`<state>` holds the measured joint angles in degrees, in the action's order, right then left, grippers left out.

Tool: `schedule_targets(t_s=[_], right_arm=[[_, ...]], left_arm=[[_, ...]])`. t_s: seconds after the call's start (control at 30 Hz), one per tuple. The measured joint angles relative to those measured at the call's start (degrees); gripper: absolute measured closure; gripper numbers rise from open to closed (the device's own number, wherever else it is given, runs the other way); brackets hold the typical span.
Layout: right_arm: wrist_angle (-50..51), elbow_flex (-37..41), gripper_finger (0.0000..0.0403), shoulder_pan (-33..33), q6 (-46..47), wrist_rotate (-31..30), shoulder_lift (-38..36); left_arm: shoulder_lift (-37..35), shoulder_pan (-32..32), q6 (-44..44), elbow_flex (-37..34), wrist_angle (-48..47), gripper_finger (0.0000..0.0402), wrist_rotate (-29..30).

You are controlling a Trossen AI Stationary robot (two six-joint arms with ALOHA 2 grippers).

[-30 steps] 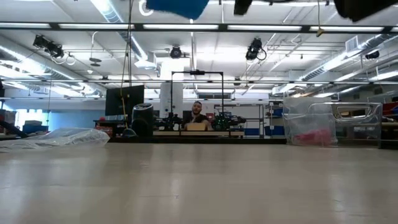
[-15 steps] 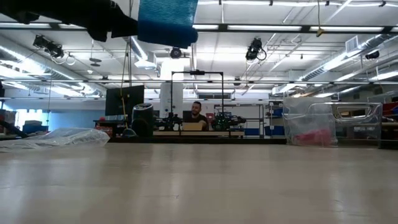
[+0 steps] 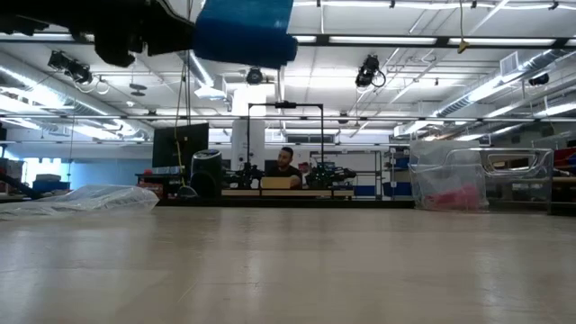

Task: Roll bandage
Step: Roll the blue bandage

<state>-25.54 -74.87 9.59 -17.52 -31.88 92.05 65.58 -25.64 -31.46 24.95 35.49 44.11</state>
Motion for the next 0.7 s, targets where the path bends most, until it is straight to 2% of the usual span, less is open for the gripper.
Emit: schedule_targets(t_s=[0.23,0.37,0.5,0.7], right_arm=[[8.4,0.1,0.0397,-4.3,9.4,0.7,0.7],[12.9,0.0,0.0377,-5.6,12.9,4.4,0.7],[15.6,0.0,0.0328,-6.2,16.5,9.2,0.7],[16.7,0.1,0.0232,-6.8,21.4,9.7,0.7]], left_arm=[[0.0,-3.4,-2.9,0.6,4.5,0.0397,1.4],[0.0,-4.4,-3.0,1.9,3.8,0.0397,1.4],[0.0,-5.0,-2.9,2.8,3.2,0.0397,1.3],[0.0,-5.9,-2.6,2.8,2.8,0.0397,1.2]])
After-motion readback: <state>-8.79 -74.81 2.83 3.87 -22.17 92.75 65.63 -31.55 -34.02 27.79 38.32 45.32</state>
